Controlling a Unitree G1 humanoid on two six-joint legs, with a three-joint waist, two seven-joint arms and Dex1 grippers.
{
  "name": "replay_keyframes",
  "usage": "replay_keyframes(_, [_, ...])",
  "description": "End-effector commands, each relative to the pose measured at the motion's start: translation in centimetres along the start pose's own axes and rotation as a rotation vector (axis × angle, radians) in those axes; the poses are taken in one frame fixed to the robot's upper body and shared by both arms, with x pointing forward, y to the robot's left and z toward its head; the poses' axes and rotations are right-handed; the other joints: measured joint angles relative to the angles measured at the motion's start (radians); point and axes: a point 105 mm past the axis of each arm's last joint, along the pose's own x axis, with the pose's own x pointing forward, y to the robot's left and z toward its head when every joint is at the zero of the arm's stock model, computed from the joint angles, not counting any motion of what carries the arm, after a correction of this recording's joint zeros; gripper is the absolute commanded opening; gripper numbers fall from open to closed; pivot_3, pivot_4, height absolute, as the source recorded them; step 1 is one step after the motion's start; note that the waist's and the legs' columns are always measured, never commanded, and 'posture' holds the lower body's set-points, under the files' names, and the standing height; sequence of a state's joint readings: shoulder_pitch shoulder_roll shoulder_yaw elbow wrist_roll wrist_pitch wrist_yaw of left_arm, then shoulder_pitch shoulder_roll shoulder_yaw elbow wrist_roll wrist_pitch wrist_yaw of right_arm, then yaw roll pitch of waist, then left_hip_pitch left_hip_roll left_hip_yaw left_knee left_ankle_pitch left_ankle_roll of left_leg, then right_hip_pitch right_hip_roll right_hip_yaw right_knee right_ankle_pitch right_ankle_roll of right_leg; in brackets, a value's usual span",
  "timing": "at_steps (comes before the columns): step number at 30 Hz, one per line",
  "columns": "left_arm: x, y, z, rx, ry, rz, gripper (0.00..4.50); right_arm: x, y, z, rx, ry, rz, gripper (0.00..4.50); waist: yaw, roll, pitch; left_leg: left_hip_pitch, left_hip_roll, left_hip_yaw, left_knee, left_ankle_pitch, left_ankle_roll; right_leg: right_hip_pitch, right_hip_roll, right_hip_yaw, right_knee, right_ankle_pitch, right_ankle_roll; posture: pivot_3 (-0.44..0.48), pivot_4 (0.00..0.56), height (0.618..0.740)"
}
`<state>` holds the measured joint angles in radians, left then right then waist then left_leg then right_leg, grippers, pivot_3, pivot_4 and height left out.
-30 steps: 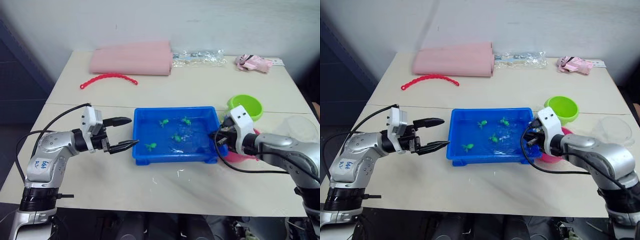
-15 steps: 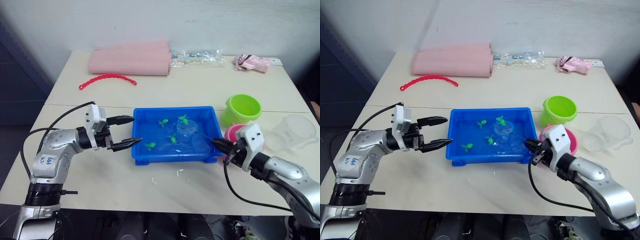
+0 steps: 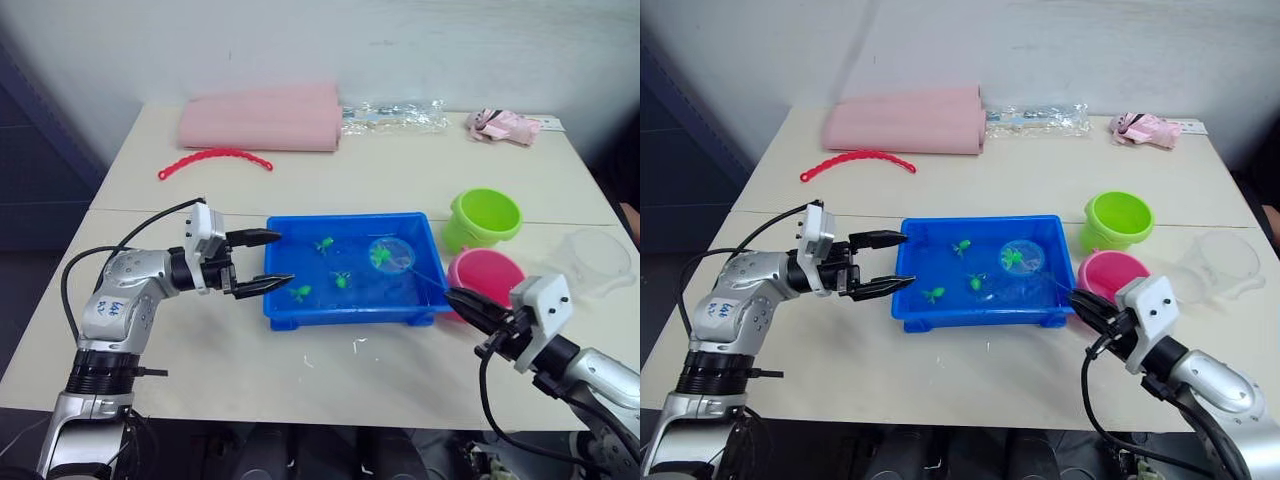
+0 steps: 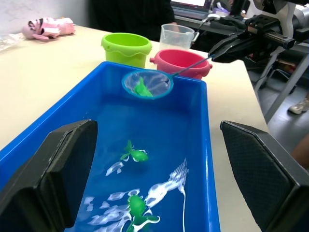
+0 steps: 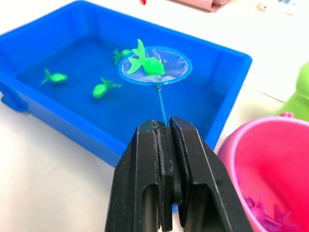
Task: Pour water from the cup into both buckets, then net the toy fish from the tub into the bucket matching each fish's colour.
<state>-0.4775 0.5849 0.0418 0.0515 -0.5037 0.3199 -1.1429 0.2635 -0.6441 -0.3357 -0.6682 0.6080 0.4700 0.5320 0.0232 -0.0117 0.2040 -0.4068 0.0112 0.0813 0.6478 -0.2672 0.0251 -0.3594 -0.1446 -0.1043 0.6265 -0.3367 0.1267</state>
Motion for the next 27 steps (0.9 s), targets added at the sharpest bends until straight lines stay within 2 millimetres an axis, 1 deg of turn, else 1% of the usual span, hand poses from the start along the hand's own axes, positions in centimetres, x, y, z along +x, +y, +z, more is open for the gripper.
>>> replay_keyframes(1, [0.6, 0.1, 1.2, 0.039, -0.042, -0.023, 4.42, -0.7, -0.1, 1.6, -0.019, -0.072, -0.018, 0.00, 0.000, 0.000, 0.000, 0.000, 0.000, 0.000, 0.000, 0.000, 0.000, 0.000, 0.000, 0.000, 0.000, 0.000, 0.000, 0.000, 0.150, 0.740])
replay_keyframes(5, [1.9, 0.5, 2.6, 0.054, -0.080, -0.026, 4.42, -2.1, -1.9, 2.5, -0.061, -0.097, -0.064, 0.00, 0.004, 0.000, 0.000, 0.000, 0.000, 0.000, 0.000, 0.000, 0.000, 0.000, 0.000, 0.000, 0.000, 0.000, 0.000, 0.000, 0.150, 0.740])
replay_keyframes(7, [2.6, 0.9, 3.6, 0.052, -0.107, -0.007, 4.42, -2.7, -3.4, 3.3, -0.091, -0.107, -0.103, 0.00, 0.004, 0.000, 0.000, 0.000, -0.001, 0.000, 0.001, 0.000, 0.000, 0.001, 0.000, 0.000, 0.000, 0.000, 0.000, 0.000, 0.150, 0.740])
replay_keyframes(11, [4.0, 0.9, 5.1, 0.051, -0.151, -0.041, 4.42, -3.6, -5.8, 3.6, -0.179, -0.078, -0.157, 0.00, 0.003, 0.000, 0.000, 0.000, -0.001, 0.000, 0.001, 0.000, 0.000, 0.001, 0.000, 0.000, 0.000, 0.000, 0.001, 0.000, 0.150, 0.740])
replay_keyframes(13, [4.5, 1.2, 5.4, 0.034, -0.172, -0.035, 4.42, -4.0, -7.6, 4.1, -0.182, -0.109, -0.226, 0.00, 0.001, 0.000, 0.000, 0.000, 0.000, 0.000, 0.001, 0.000, 0.000, 0.001, 0.001, 0.000, 0.000, 0.000, 0.001, 0.000, 0.150, 0.740])
replay_keyframes(15, [4.8, 1.5, 5.3, 0.025, -0.170, -0.027, 4.42, -4.2, -9.0, 4.2, -0.186, -0.125, -0.275, 0.00, -0.001, 0.000, 0.000, 0.000, -0.001, 0.000, 0.001, 0.000, 0.000, 0.001, 0.001, 0.000, 0.001, 0.000, 0.001, 0.000, 0.150, 0.740])
replay_keyframes(18, [5.6, 1.5, 5.2, 0.007, -0.179, -0.033, 4.42, -4.6, -10.9, 3.5, -0.219, -0.091, -0.321, 0.00, 0.000, 0.000, 0.000, 0.000, 0.000, 0.000, 0.001, 0.001, -0.001, 0.001, 0.001, 0.000, 0.001, 0.000, 0.001, 0.000, 0.150, 0.740])
replay_keyframes(21, [6.0, 1.0, 5.1, 0.001, -0.176, -0.052, 4.42, -4.4, -12.4, 2.9, -0.246, -0.068, -0.353, 0.00, 0.000, 0.000, 0.000, 0.000, -0.001, 0.001, 0.001, 0.001, 0.000, 0.001, 0.001, 0.000, 0.001, 0.000, 0.001, 0.000, 0.150, 0.740])
replay_keyframes(23, [6.1, 1.1, 5.0, -0.009, -0.176, -0.054, 4.42, -3.5, -12.2, 2.3, -0.305, -0.038, -0.292, 0.00, 0.000, 0.000, 0.000, 0.000, -0.001, 0.001, 0.001, 0.001, 0.000, 0.001, 0.001, 0.001, 0.001, 0.001, 0.001, 0.000, 0.150, 0.740])
replay_keyframes(27, [6.1, 1.1, 4.9, -0.008, -0.167, -0.058, 4.42, -2.3, -13.5, 1.4, -0.392, -0.012, -0.325, 0.00, -0.002, 0.000, 0.000, 0.000, -0.001, 0.001, 0.002, 0.001, 0.000, 0.001, 0.001, 0.001, 0.001, 0.001, 0.001, 0.000, 0.150, 0.740])
